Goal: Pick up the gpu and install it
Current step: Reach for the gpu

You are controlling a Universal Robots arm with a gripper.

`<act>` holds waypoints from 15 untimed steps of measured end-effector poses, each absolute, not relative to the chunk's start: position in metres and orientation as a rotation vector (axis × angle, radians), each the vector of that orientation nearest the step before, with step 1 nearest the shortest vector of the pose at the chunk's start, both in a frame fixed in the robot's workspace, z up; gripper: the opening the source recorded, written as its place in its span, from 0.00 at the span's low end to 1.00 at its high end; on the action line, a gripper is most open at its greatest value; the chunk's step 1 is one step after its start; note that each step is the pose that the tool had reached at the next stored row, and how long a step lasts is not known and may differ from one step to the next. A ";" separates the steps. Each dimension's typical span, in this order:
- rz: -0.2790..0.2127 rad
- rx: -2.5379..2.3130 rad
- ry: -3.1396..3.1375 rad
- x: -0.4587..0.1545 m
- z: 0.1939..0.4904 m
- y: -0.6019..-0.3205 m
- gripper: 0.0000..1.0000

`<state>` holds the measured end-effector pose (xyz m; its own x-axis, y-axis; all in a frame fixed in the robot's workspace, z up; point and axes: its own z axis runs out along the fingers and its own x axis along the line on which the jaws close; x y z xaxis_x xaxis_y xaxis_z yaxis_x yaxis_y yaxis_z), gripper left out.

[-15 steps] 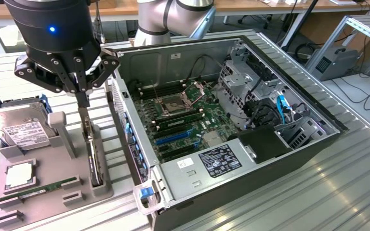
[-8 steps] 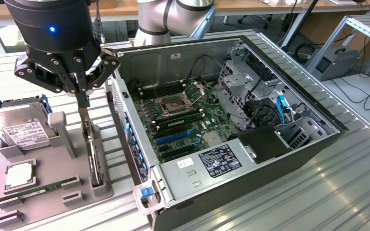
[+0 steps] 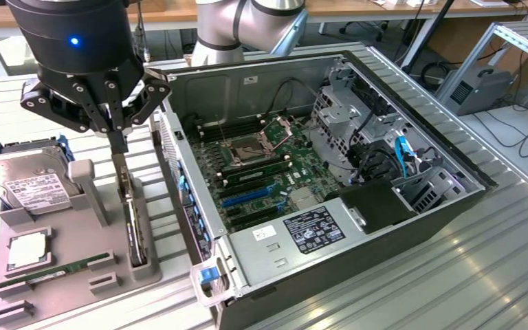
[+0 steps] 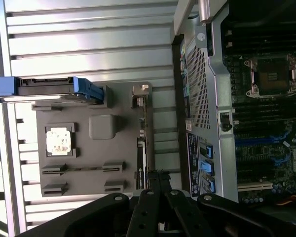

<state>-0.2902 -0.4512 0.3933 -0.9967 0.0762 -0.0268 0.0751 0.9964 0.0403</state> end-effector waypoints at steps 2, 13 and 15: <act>0.060 0.118 3.110 -0.290 0.393 -0.452 0.11; 0.055 0.118 3.110 -0.290 0.393 -0.459 0.11; 0.053 0.118 3.110 -0.290 0.393 -0.460 0.11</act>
